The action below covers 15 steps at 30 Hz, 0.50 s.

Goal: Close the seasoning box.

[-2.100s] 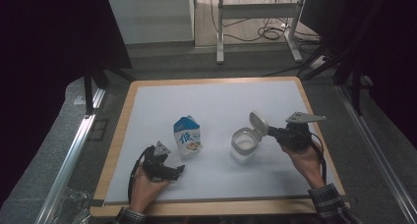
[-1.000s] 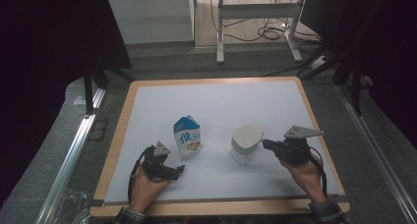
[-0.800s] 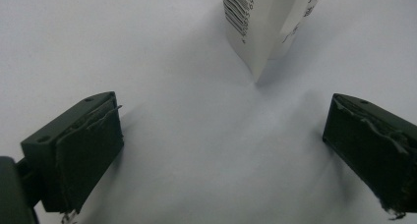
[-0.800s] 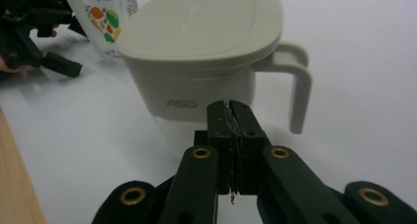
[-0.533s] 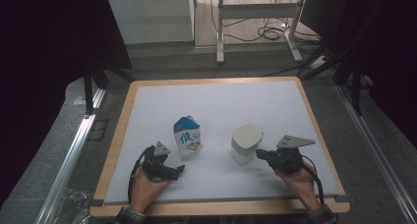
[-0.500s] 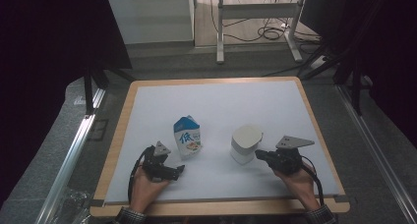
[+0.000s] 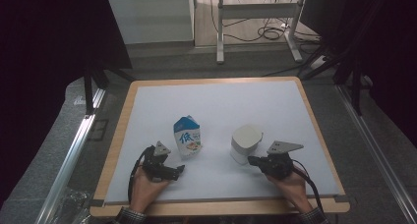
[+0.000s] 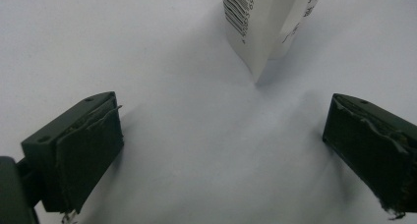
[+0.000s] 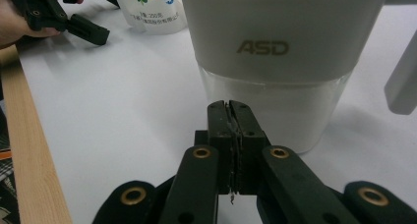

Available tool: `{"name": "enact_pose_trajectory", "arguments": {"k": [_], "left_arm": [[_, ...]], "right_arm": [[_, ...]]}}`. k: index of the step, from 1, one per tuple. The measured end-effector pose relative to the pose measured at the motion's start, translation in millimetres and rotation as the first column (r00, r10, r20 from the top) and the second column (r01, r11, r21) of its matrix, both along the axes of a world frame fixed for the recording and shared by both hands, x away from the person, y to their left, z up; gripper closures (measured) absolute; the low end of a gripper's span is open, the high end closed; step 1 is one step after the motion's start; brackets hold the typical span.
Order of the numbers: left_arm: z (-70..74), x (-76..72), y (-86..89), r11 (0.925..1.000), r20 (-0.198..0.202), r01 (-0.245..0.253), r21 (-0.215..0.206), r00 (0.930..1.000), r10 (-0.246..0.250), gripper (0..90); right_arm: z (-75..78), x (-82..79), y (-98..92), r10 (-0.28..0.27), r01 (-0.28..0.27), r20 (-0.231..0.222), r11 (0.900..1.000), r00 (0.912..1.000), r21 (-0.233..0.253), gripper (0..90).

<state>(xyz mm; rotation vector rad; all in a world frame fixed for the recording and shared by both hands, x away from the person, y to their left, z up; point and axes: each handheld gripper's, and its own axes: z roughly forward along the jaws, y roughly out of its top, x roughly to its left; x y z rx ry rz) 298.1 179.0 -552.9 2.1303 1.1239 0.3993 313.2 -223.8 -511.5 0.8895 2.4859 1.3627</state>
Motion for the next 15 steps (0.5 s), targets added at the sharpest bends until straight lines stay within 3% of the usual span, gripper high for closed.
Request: {"name": "enact_pose_trajectory", "arguments": {"k": [15], "left_arm": [[0.0,0.0,0.0,1.0000,0.000,0.000,0.000,1.0000,0.000,1.3]], "right_arm": [[-4.9,4.4,14.8,0.024,-0.024,-0.002,1.000,0.9997,0.001,89.4]]}}
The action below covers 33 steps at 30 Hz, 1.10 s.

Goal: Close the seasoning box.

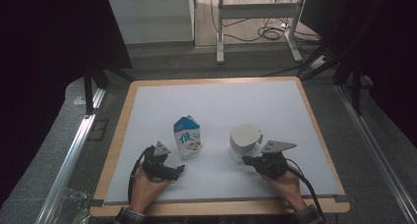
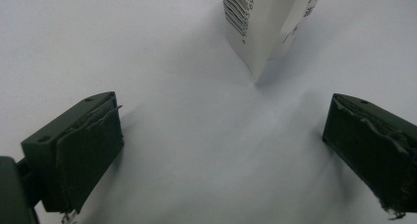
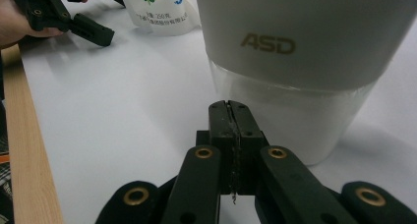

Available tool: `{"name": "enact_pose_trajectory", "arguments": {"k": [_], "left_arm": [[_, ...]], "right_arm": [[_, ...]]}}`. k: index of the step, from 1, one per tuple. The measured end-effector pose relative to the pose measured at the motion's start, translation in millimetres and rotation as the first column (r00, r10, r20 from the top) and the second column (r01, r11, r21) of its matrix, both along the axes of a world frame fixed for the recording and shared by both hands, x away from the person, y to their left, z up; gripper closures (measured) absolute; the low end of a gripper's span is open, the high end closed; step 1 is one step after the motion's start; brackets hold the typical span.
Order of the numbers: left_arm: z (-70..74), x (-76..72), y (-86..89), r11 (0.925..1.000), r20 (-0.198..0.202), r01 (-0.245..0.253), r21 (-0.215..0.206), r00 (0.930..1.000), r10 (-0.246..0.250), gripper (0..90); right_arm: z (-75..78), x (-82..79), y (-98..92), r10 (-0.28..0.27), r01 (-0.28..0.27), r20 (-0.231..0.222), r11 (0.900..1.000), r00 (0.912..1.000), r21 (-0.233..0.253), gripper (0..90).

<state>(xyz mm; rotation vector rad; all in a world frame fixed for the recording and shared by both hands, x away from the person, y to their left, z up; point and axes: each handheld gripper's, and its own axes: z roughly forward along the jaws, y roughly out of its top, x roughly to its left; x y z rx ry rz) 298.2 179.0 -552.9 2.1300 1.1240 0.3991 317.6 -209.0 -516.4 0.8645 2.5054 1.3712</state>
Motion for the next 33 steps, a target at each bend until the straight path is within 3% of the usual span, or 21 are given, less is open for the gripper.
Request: {"name": "enact_pose_trajectory", "arguments": {"k": [18,25,33], "left_arm": [[0.0,-0.1,0.0,1.0000,0.000,0.000,0.000,1.0000,0.000,1.3],[0.0,0.0,0.1,1.0000,0.001,0.000,0.001,1.0000,0.000,1.3],[0.0,0.0,0.1,1.0000,0.001,0.001,0.001,1.0000,-0.001,1.3]], "right_arm": [[-0.8,11.6,20.8,-0.005,0.005,0.027,1.000,0.9996,-0.024,89.5],[1.3,10.4,20.7,-0.012,0.013,0.029,0.999,0.9995,-0.035,89.0],[8.4,2.3,17.7,-0.008,0.011,0.053,0.998,0.9985,-0.059,78.3]]}}
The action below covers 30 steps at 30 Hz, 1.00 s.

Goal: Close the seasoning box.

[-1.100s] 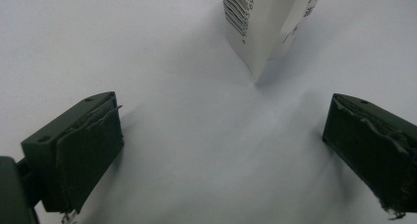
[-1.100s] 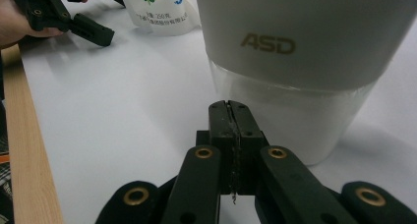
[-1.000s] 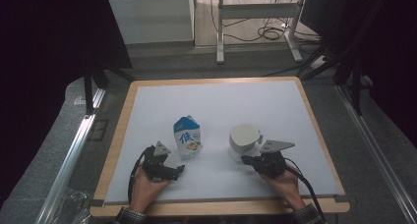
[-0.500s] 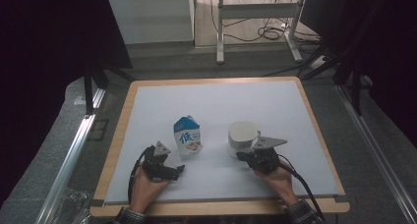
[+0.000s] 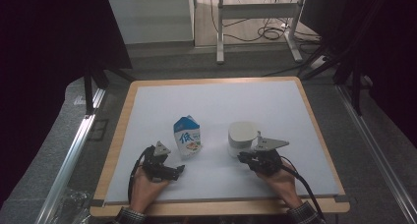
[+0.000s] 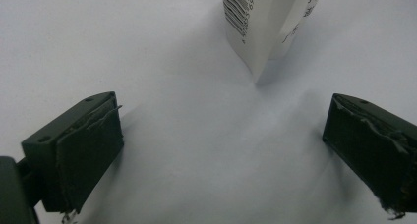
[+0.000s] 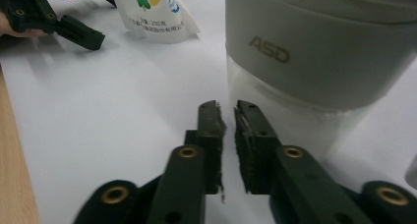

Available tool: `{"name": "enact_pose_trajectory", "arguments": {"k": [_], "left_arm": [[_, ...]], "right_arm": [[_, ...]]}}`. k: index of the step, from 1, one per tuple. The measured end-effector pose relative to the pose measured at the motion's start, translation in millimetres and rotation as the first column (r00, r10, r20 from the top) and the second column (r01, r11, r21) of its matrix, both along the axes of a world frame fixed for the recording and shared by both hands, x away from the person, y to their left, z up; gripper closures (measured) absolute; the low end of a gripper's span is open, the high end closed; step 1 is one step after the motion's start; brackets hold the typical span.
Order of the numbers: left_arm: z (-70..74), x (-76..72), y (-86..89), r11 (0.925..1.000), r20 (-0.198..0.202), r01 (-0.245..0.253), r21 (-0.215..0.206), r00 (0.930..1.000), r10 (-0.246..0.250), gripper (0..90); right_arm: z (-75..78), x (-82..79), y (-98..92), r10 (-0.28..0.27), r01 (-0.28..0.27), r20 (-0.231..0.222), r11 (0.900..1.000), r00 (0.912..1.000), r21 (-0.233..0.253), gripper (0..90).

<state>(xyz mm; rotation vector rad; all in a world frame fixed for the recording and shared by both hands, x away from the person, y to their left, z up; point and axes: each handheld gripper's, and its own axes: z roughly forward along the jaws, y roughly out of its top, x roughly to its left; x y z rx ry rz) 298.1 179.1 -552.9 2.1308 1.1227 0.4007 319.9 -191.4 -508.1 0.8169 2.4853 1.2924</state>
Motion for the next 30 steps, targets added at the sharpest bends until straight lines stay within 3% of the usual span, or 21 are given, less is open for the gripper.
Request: {"name": "enact_pose_trajectory", "arguments": {"k": [15,30], "left_arm": [[0.0,0.0,0.0,1.0000,0.001,0.000,0.000,1.0000,0.000,1.4],[0.0,0.0,0.0,1.0000,0.001,0.000,0.000,1.0000,0.000,1.4]], "right_arm": [[9.0,-6.7,-19.8,-0.051,0.051,0.008,0.998,0.9987,-0.049,58.9],[16.0,-9.4,-41.8,-0.129,0.132,0.043,0.987,0.9908,-0.091,41.4]]}}
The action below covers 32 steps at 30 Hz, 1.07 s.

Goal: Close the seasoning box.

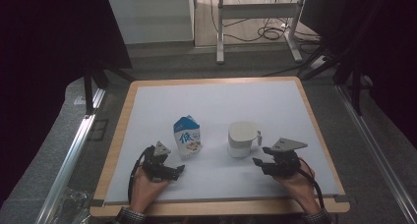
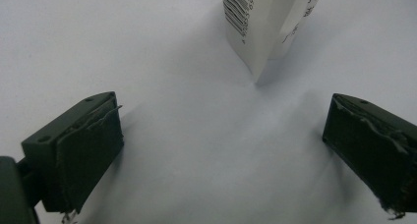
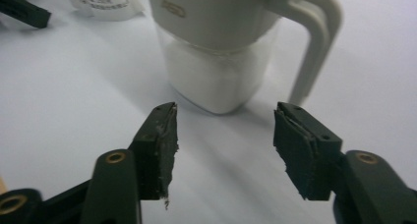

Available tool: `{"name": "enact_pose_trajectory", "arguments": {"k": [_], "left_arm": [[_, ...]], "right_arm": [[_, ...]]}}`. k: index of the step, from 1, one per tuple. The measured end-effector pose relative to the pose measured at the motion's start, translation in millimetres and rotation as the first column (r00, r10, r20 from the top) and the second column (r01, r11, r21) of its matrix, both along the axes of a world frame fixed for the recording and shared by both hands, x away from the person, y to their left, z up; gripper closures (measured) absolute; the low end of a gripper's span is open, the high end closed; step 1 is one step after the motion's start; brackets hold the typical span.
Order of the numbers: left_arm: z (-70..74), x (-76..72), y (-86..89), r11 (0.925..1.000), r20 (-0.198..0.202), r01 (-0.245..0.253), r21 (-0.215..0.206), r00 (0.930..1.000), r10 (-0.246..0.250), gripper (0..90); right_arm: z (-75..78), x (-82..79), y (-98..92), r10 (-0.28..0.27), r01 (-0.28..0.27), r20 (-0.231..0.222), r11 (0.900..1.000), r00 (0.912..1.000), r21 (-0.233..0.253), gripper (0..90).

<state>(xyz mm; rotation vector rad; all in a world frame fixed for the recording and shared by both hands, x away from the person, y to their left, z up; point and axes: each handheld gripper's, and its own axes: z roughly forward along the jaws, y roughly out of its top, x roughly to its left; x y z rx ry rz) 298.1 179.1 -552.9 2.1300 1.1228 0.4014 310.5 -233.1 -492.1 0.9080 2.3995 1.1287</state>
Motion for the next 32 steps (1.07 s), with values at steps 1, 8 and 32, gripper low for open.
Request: {"name": "enact_pose_trajectory", "arguments": {"k": [1,8,32], "left_arm": [[0.0,0.0,0.0,1.0000,0.000,0.000,0.000,1.0000,0.000,1.4],[0.0,-0.2,-0.2,1.0000,-0.001,-0.003,-0.001,1.0000,0.003,1.4],[-0.2,-0.3,-0.2,1.0000,-0.002,-0.004,-0.003,1.0000,0.004,1.5]], "right_arm": [[0.3,0.1,-1.9,-0.007,0.007,0.001,1.000,1.0000,-0.001,40.3],[-4.4,5.0,-18.9,-0.068,0.068,-0.013,0.998,0.9976,-0.006,34.0],[-37.8,22.0,-53.6,-0.235,0.233,-0.030,0.971,0.9716,-0.060,22.8]]}}
